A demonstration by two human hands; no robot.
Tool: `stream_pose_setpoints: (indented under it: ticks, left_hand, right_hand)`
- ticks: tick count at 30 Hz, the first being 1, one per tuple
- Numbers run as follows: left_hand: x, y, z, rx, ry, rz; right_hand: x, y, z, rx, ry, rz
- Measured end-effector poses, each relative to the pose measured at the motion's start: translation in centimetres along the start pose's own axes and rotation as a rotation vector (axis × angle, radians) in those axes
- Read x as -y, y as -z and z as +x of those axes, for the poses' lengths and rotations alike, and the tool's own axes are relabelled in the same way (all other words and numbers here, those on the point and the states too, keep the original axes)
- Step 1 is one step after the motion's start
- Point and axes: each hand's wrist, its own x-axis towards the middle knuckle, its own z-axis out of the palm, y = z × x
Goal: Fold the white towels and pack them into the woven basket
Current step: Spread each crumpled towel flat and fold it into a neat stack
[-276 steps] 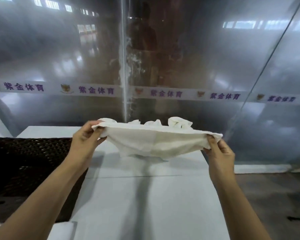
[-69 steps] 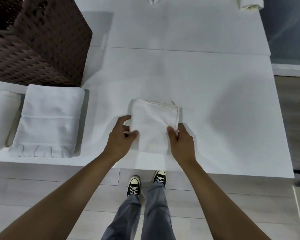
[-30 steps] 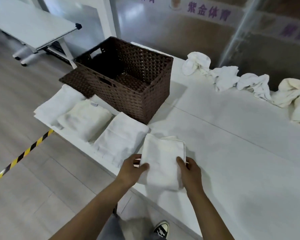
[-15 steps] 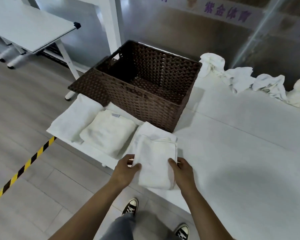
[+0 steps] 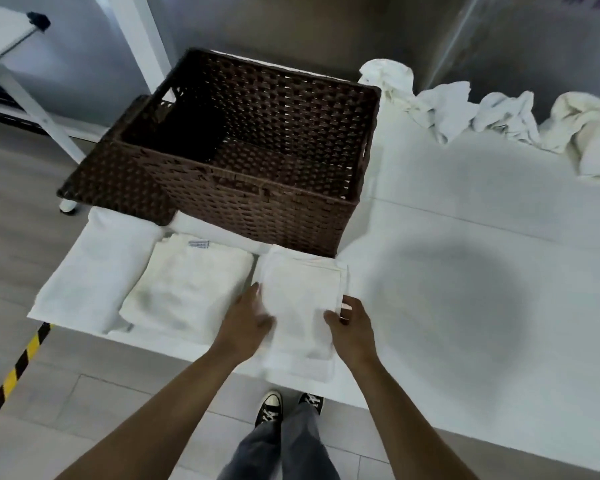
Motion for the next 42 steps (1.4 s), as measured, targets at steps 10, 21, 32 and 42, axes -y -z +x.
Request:
stream_pose_setpoints:
  ticks: [10, 21, 32, 42]
  left_hand:
    - [2.0, -2.4, 0.3, -0.144, -0.438, 0.663]
    - [-0.3, -0.6, 0.1, -0.165, -0.528, 0.721]
    - [-9.1, 0.3, -1.0, -0.213, -0.767, 0.626]
    - [-16.8, -3.8, -2.1, -0.093, -0.936, 0.572]
  right_hand:
    - [-2.6, -1.7, -0.9, -0.128, 0.571, -0.607]
    - [-0.8, -1.2, -0.9, -0.176, 0.592, -0.647]
    - [3.2, 3.9, -2.7, -0.370, 0.597, -0.564]
    - [2.9, 13.6, -4.1, -0.602, 0.540, -0.514]
